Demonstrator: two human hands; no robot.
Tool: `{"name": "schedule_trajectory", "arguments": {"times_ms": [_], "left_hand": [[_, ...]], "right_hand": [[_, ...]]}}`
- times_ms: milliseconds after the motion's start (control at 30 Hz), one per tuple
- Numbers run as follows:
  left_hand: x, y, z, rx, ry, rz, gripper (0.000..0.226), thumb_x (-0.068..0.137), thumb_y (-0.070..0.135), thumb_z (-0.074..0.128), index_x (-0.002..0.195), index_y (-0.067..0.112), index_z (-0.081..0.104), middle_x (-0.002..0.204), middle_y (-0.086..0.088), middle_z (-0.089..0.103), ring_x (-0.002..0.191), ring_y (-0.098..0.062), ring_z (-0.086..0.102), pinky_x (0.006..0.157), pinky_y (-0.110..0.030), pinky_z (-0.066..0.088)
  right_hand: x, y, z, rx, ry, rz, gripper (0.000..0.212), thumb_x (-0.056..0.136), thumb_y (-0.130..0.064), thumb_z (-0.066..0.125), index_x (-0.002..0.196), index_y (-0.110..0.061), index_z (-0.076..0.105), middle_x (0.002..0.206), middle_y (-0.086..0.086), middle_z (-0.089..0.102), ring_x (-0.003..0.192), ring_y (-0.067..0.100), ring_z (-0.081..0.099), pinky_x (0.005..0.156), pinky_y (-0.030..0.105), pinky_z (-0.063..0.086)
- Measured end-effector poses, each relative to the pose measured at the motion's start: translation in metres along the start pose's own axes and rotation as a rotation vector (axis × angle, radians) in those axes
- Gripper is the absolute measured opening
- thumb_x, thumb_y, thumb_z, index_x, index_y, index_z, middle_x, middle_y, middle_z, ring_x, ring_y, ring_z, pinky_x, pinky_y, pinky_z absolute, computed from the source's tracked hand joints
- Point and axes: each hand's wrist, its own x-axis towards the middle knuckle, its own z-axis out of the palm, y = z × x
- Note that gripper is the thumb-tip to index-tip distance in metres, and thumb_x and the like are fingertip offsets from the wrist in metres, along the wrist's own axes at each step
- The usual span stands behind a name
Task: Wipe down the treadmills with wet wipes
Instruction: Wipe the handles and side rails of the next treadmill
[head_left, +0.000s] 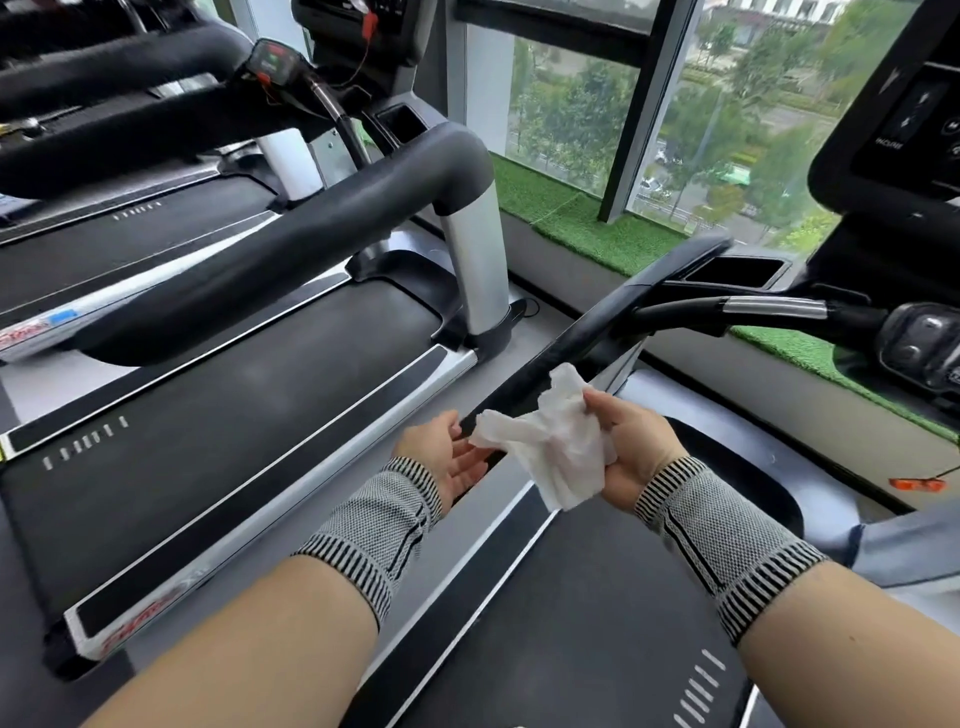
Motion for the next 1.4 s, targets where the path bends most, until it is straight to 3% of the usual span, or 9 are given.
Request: {"name": "schedule_trajectory", "arguments": {"times_ms": [233, 400, 567, 700, 833, 900, 1033, 1233, 1400], "left_hand": [[-0.011, -0.002, 0.031, 0.216, -0.280, -0.133, 0.074, 0.088, 0.068, 0.042, 0.110, 0.000, 0.060, 0.101, -0.017, 0.072, 0.091, -0.029, 0.070, 0.079, -0.041, 0.058], [-0.014, 0.001, 0.050, 0.053, -0.334, 0.026, 0.037, 0.092, 0.024, 0.060, 0.119, -0.001, 0.060, 0.095, -0.015, 0.070, 0.071, -0.021, 0.069, 0.054, -0.028, 0.055], [-0.018, 0.002, 0.059, 0.012, -0.311, 0.043, 0.016, 0.093, 0.005, 0.055, 0.108, 0.001, 0.059, 0.090, -0.015, 0.069, 0.075, -0.021, 0.069, 0.060, -0.028, 0.058], [-0.018, 0.003, 0.069, 0.009, -0.311, 0.019, 0.017, 0.093, 0.007, 0.053, 0.108, 0.000, 0.059, 0.105, -0.021, 0.065, 0.096, -0.031, 0.064, 0.080, -0.037, 0.054], [-0.018, 0.005, 0.078, 0.044, -0.276, 0.069, 0.016, 0.093, 0.003, 0.050, 0.102, 0.003, 0.062, 0.094, -0.016, 0.067, 0.083, -0.026, 0.066, 0.068, -0.034, 0.056], [-0.013, 0.007, 0.082, 0.137, -0.250, 0.121, 0.015, 0.092, 0.003, 0.050, 0.097, 0.006, 0.064, 0.089, -0.013, 0.068, 0.078, -0.024, 0.067, 0.063, -0.034, 0.057], [0.005, 0.012, 0.096, 0.440, -0.176, 0.222, 0.014, 0.094, 0.013, 0.055, 0.104, 0.006, 0.063, 0.089, -0.009, 0.064, 0.087, -0.026, 0.064, 0.086, -0.046, 0.056], [0.051, 0.027, 0.124, 1.168, -0.093, 0.551, 0.030, 0.098, 0.025, 0.042, 0.105, 0.001, 0.059, 0.086, -0.009, 0.054, 0.080, -0.025, 0.051, 0.079, -0.035, 0.046], [0.091, 0.060, 0.163, 1.174, -0.240, 0.612, 0.036, 0.101, 0.028, 0.035, 0.088, 0.006, 0.061, 0.084, -0.009, 0.058, 0.082, -0.023, 0.053, 0.067, -0.026, 0.039]], "right_hand": [[0.002, -0.007, 0.004, -0.261, -0.051, -0.115, 0.025, 0.097, -0.012, 0.049, 0.112, 0.005, 0.059, 0.118, 0.031, 0.059, 0.097, 0.036, 0.061, 0.096, 0.055, 0.046], [0.002, -0.006, -0.005, -0.461, -0.062, -0.124, 0.026, 0.094, -0.004, 0.053, 0.114, 0.013, 0.055, 0.104, 0.028, 0.062, 0.095, 0.037, 0.061, 0.095, 0.053, 0.047], [0.010, -0.011, -0.021, -0.520, 0.103, -0.187, 0.024, 0.085, -0.015, 0.068, 0.106, -0.008, 0.060, 0.103, 0.014, 0.065, 0.079, 0.022, 0.064, 0.060, 0.032, 0.052], [0.014, -0.005, -0.037, -0.338, -0.017, 0.091, 0.039, 0.087, -0.042, 0.059, 0.117, -0.017, 0.059, 0.108, 0.001, 0.063, 0.089, 0.020, 0.058, 0.073, 0.038, 0.050], [0.016, -0.002, -0.049, -0.175, -0.104, 0.162, 0.042, 0.079, -0.034, 0.065, 0.113, -0.008, 0.062, 0.094, 0.008, 0.064, 0.088, 0.023, 0.060, 0.082, 0.046, 0.050], [0.020, -0.005, -0.051, -0.118, -0.029, 0.082, 0.034, 0.080, -0.017, 0.067, 0.109, -0.002, 0.060, 0.086, 0.011, 0.064, 0.076, 0.022, 0.061, 0.067, 0.039, 0.055], [0.031, -0.020, -0.052, -0.133, 0.077, -0.055, 0.016, 0.088, -0.011, 0.062, 0.103, -0.006, 0.058, 0.087, 0.012, 0.062, 0.070, 0.020, 0.061, 0.057, 0.030, 0.053], [0.062, -0.039, -0.052, -0.226, 0.225, 0.090, 0.040, 0.092, -0.044, 0.055, 0.104, -0.007, 0.059, 0.073, 0.012, 0.065, 0.050, 0.020, 0.051, 0.046, 0.025, 0.037], [0.093, -0.065, -0.052, -0.266, 0.189, 0.114, 0.031, 0.095, -0.038, 0.051, 0.101, -0.010, 0.060, 0.066, 0.008, 0.066, 0.048, 0.015, 0.046, 0.045, 0.024, 0.029]]}}
